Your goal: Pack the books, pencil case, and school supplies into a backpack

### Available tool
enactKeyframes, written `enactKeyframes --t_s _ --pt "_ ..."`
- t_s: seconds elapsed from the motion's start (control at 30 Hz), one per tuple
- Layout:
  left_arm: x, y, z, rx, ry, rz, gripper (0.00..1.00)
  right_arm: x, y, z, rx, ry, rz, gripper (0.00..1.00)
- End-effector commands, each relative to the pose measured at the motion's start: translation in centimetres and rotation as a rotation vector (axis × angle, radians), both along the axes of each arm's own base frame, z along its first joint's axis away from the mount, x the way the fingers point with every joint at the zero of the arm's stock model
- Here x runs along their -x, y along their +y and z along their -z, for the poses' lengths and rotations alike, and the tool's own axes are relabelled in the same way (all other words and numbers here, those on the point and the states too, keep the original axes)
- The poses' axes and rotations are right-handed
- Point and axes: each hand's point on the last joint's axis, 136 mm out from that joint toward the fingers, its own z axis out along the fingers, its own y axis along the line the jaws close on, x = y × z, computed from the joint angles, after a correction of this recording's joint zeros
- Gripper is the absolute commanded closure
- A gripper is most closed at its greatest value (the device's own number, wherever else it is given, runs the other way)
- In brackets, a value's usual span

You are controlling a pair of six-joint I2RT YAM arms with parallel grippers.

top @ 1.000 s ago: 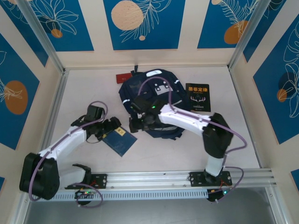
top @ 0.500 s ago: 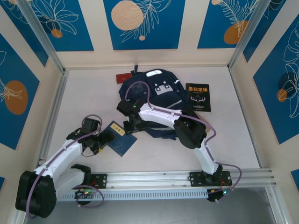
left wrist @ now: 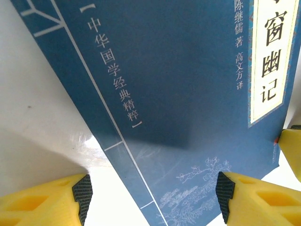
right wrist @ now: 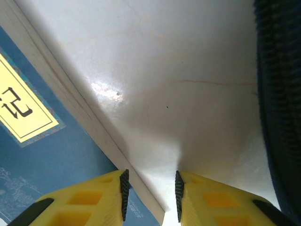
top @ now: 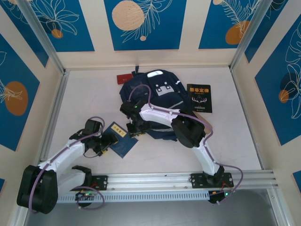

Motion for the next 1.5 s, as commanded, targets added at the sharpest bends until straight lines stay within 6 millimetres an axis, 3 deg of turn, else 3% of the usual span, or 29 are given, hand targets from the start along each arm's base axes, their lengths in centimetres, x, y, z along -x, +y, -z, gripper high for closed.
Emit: enactKeyframes --t_s 0.0,0.3,0.63,1.07,1.23,1.47 --pt "-0.2 -0.7 0.5 0.051 0.0 -0.01 0.3 1.4 -1.1 1.9 0.053 0.069 -0.012 0.66" --pt "-1.1 -1.9 -0.3 0.127 -0.035 -0.002 0.47 1.5 -1.5 2.4 0.056 0.08 -0.006 0.7" --pt "-1.3 -2.4 -1.1 0.161 -0.049 -0.004 0.52 2.1 -1.8 2.4 0.052 0.093 0.0 0.75" --pt "-1.3 -2.4 -1.5 0.173 -0.053 -0.011 0.51 2.7 -1.6 2.2 0.02 0.112 0.006 0.77" --pt "-0.9 -2.0 -1.1 0.142 -0.018 -0.022 0.38 2.8 -1.4 2.0 0.002 0.116 -0.003 0.68" --pt "-1.1 -2.7 -0.8 0.178 -0.005 -0.009 0.38 3.3 -0.7 1.8 -0.035 0.13 -0.037 0.61"
